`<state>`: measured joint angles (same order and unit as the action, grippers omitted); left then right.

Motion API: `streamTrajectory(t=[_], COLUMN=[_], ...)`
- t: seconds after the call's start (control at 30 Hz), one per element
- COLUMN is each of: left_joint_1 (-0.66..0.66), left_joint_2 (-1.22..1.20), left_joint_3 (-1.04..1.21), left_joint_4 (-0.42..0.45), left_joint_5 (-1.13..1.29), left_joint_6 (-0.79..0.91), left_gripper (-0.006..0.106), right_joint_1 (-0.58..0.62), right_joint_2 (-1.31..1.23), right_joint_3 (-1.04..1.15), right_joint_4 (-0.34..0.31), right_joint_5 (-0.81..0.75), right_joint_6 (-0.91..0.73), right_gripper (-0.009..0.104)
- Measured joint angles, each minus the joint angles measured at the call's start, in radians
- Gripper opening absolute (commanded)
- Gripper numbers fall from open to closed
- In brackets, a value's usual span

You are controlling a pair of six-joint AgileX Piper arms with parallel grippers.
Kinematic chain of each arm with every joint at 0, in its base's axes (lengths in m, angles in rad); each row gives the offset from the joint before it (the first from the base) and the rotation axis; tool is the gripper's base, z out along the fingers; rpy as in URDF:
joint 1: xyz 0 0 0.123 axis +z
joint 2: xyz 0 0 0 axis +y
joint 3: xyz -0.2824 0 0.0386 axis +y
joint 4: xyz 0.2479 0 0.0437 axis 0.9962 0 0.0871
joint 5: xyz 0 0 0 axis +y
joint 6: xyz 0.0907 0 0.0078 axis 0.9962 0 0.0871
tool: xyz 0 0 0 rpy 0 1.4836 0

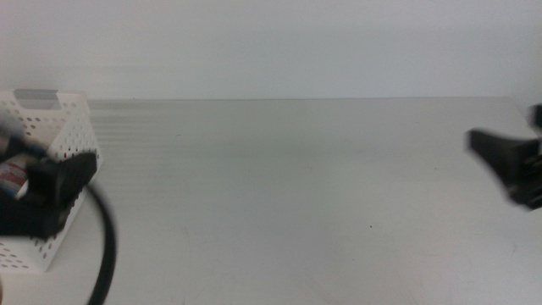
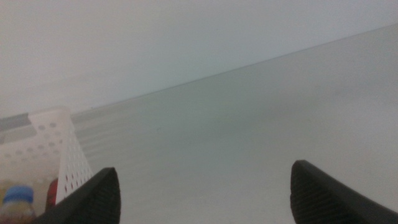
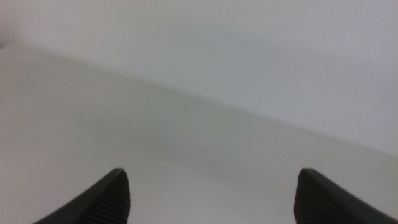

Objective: Use arms to grab the bottles and put them into the dustbin to the left of the table.

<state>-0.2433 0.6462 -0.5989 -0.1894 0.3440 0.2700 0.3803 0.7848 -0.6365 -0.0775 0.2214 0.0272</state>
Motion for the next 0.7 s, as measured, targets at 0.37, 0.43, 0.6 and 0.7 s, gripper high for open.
streamTrajectory(t=[0.37, 0.43, 0.6, 0.7], left_joint_1=[0.096, 0.140, 0.203, 0.207], left_joint_2=[-0.362, -0.420, -0.534, -0.577], left_joint_3=[0.261, 0.307, 0.428, 0.483], left_joint_4=[0.018, 0.018, -0.023, -0.030], left_joint_5=[0.000, 0.000, 0.000, 0.001], left_joint_6=[0.000, -0.001, -0.001, -0.001], left_gripper=[0.090, 0.090, 0.090, 0.090], right_joint_1=[-0.119, -0.120, -0.154, -0.206], right_joint_2=[-0.250, -0.308, -0.466, -0.565], right_joint_3=[0.015, 0.053, 0.214, 0.322], right_joint_4=[0.000, 0.000, -0.004, -0.004], right_joint_5=[0.002, -0.001, 0.004, 0.010], right_joint_6=[0.000, 0.000, 0.000, 0.000], right_gripper=[0.078, 0.078, 0.078, 0.078])
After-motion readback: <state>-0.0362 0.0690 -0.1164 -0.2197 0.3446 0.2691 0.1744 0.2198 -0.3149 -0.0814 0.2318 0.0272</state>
